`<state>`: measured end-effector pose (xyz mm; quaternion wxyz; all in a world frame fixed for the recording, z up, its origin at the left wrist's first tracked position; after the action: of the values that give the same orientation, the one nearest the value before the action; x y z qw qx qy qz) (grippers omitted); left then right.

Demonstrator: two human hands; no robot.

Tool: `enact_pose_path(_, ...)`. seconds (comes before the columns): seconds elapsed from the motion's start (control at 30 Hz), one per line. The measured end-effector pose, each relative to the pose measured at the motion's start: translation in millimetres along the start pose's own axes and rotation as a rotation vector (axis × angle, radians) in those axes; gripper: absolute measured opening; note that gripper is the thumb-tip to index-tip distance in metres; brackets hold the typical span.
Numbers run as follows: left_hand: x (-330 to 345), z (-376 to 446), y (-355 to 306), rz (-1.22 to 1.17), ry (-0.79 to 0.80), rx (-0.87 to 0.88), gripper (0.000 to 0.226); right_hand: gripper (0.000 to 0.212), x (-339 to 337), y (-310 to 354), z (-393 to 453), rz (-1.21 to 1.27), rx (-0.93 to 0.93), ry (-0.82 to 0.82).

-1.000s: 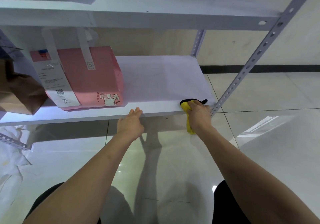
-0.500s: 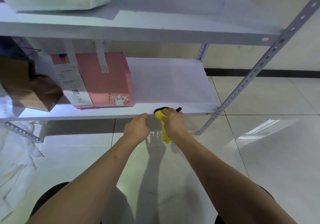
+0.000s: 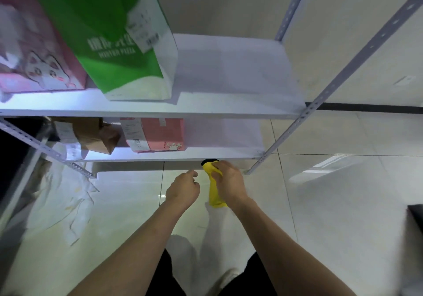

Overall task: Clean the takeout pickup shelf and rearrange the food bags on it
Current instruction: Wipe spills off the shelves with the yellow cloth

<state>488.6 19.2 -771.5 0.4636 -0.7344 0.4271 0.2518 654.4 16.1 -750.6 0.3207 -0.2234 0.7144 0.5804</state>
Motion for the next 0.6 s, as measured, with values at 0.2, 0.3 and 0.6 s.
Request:
enact_pose_path(0.2, -101, -97, -66, -0.048, -0.022, 0.037, 0.039, 0.028, -111, 101, -53, 0.02, -0.028, -0.028)
enact_pose_path(0.3, -157, -138, -97, -0.09, -0.054, 0.076, 0.037, 0.032, -167, 146, -74, 0.04, -0.02, -0.083)
enact_pose_path(0.6, -295, -214, -188, -0.254, -0.14, 0.214, 0.031, 0.036, -301, 262, -106, 0.211, -0.037, -0.227)
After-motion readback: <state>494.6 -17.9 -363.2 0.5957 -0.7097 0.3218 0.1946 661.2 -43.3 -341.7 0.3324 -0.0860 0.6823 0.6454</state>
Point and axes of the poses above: each hand's wrist, its own z-axis towards the middle knuckle, its own x-axis out of the palm, y = z × x, the point moved 10 cm from there along z, towards the middle knuckle, and after that the axes turned 4 degrees about -y, right-handed, at the moved point
